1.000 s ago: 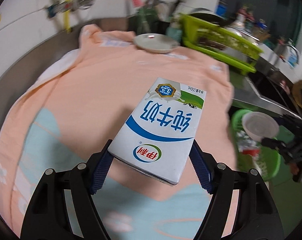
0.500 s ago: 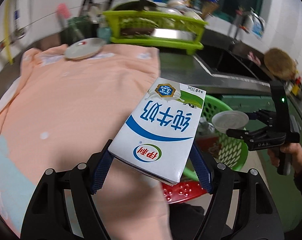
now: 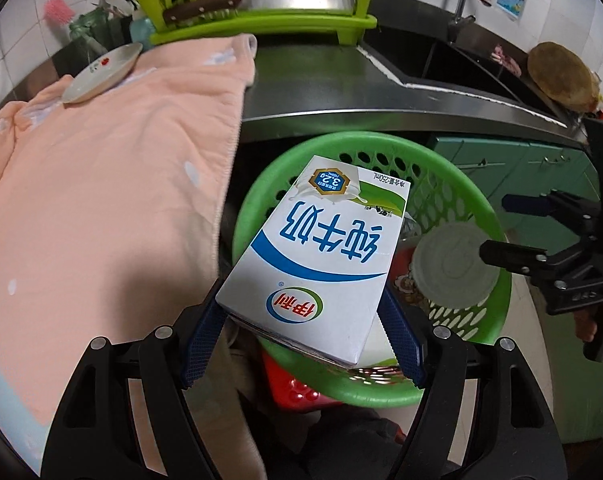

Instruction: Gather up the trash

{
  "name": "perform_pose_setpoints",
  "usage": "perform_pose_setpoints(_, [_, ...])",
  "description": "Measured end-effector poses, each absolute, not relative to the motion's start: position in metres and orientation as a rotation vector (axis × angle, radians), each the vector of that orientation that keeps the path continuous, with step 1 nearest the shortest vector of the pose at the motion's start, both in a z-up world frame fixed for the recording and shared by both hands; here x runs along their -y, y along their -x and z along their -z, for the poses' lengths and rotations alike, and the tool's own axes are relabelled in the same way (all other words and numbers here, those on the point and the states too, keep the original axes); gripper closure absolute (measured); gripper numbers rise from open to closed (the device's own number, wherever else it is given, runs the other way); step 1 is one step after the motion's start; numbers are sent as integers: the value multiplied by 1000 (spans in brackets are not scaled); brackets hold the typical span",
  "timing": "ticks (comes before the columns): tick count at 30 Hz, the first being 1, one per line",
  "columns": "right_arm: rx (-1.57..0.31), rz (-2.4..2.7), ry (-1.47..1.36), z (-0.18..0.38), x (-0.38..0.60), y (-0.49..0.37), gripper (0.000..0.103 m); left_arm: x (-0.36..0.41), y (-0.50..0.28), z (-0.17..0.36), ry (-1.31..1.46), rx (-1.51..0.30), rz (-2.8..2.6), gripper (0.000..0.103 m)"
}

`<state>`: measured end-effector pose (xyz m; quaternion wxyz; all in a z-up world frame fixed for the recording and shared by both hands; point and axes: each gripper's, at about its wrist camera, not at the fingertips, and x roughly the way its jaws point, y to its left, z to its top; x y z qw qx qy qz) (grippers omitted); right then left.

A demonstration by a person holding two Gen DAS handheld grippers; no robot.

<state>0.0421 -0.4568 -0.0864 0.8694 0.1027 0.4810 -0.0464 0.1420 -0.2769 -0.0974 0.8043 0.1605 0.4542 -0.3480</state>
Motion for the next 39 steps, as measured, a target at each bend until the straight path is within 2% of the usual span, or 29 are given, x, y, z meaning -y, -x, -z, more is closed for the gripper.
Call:
perform_pose_setpoints(16, [-968, 77, -188, 76, 437, -29, 12, 290, -135, 108, -366, -1007, 742, 29])
perform_pose_setpoints(29, [-926, 68, -176, 62, 421, -18, 12, 273, -124, 96, -338, -977, 726, 29])
perform_pose_setpoints(39, [-879, 73, -192, 46, 403, -10, 12, 221, -109, 60, -288, -868, 622, 14])
